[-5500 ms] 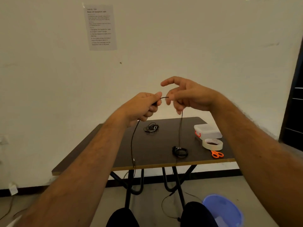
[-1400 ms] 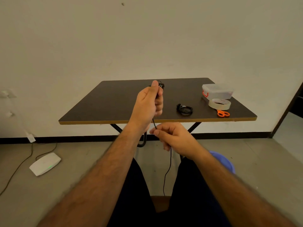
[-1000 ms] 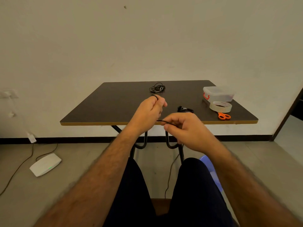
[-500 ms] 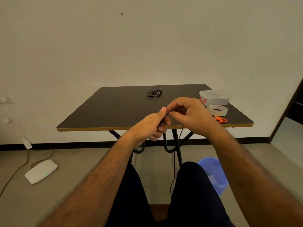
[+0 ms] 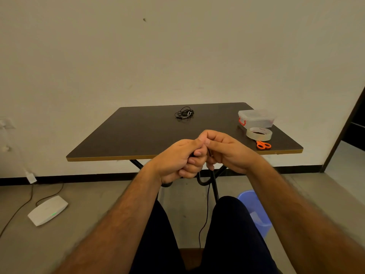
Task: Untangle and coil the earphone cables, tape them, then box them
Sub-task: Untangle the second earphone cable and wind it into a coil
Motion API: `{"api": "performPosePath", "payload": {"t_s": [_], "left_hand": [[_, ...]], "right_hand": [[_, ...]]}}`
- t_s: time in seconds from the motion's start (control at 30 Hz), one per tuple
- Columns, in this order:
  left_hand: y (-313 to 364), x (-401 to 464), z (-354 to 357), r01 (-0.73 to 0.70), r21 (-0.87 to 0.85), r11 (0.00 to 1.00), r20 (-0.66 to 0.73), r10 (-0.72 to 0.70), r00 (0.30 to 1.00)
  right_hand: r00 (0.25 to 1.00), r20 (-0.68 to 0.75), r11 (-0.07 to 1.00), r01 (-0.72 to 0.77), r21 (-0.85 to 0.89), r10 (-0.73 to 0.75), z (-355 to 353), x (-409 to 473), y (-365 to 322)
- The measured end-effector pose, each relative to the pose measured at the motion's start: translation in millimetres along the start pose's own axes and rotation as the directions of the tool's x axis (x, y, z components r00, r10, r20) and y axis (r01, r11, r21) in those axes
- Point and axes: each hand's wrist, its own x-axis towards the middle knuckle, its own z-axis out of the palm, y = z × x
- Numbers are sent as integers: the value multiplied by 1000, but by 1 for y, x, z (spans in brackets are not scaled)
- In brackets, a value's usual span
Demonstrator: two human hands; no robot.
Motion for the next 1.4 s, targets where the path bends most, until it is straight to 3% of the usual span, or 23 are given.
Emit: {"api": "performPosePath", "payload": {"t_s": [0.1,0.2,0.3,0.4,0.57,0.77,0.93,1.07,1.2,1.3,1.4], "left_hand": [[-1,1,2,-21,-18,1000,-16,20,1000],[-4,4,4,-61,-40,997,-131,55,990],[-7,8,5,-86,-38,996,-229,75,971],[-8,11,6,-91,-144,985,-293,45,955],[2,15,18,-152,-287,946,-213,92,973],[23,21,10,-288,-162,944,-271,238,933],[20,29,-2,-373,50,926,-425,358,832],[10,35,-8,-351,325,878,-470,472,746],[1,36,-11,-279,546,790,-471,565,677],[-5,37,-14,-143,719,681,-413,583,700],[-9,36,-15,-26,772,635,-366,478,799]], "right_hand": [[1000,18,996,5,87,-7,0,-1,4],[1000,-5,991,3,130,-2,2,0,7],[999,-53,993,0,117,6,2,4,10],[995,-103,993,11,117,1,2,7,11],[974,-226,981,26,192,18,5,15,24],[958,-283,997,-33,72,52,28,9,38],[967,-248,981,-103,-162,61,46,-3,35],[969,-233,953,-149,-264,86,47,-11,21],[976,-102,887,-217,-409,192,42,-16,1],[981,-119,784,-193,-590,152,38,-13,-14],[983,-182,602,-139,-786,-10,27,-7,-26]]}}
